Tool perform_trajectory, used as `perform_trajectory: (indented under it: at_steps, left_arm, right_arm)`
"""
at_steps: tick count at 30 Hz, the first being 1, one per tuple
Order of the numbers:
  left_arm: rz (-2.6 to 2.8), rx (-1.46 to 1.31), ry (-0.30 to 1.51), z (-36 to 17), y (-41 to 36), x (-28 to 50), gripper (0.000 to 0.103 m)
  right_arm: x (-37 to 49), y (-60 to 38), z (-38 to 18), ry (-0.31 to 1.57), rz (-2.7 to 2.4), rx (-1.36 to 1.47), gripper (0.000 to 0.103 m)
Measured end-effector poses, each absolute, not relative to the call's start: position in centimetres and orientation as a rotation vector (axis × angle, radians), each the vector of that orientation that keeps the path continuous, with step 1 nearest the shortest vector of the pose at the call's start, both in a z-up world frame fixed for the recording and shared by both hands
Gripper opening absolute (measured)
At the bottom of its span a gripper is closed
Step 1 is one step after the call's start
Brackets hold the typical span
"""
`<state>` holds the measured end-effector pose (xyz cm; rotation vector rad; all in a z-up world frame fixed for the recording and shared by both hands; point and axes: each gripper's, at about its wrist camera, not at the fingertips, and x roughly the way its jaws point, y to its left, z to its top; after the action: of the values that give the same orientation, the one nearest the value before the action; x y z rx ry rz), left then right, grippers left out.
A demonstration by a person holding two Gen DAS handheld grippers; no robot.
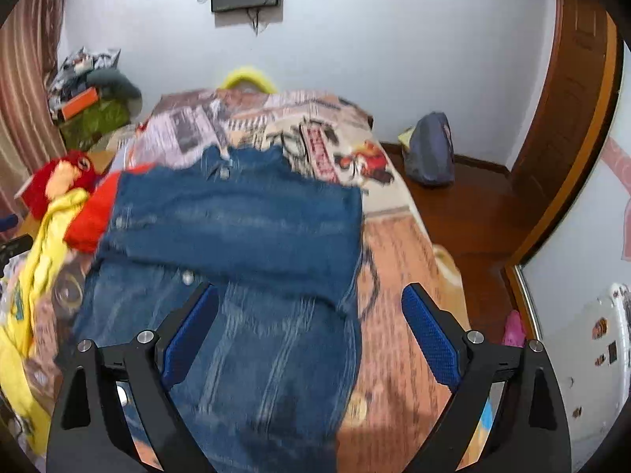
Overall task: Fold large clothes
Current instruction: 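Fold the jacket side inward with both tools and release, then grasp the denim jacket hem with the left tool while the right tool grasps it too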
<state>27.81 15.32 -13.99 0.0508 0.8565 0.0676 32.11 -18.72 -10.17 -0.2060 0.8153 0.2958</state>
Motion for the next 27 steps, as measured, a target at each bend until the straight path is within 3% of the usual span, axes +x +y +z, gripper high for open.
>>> perform_trajectory:
  at_steps: [14, 17, 21, 25, 27]
  left_arm:
    - [-0.019, -0.298, 1.249, -28.6, 17.9, 23.6, 0.087]
    - [-0.045, -0.387, 1.255, -29.9, 18.0, 22.9, 0.086]
    - [-0.101, -0.539, 1.222, -31.2, 18.2, 22.2, 0.079]
    - [-0.153, -0.646, 1.202, -31.8, 18.4, 21.9, 0.066]
    - [-0.153, -0.649, 1.191, -31.7, 18.2, 21.8, 0.06]
  right_arm:
    - [29.5, -23.3, -19.4, 1.136, 0.266, -0.049, 0.093]
    - [29.1, -24.0, -21.1, 1.191, 0.276, -0.01, 0.092]
    - [29.4, -24.6, -22.3, 1.223, 0.299, 0.048, 0.092]
    - [30.4, -25.0, -23.3, 1.251, 0.35, 0.152, 0.078]
    - [30.8, -24.8, -23.6, 1.256, 0.369, 0.165, 0.063]
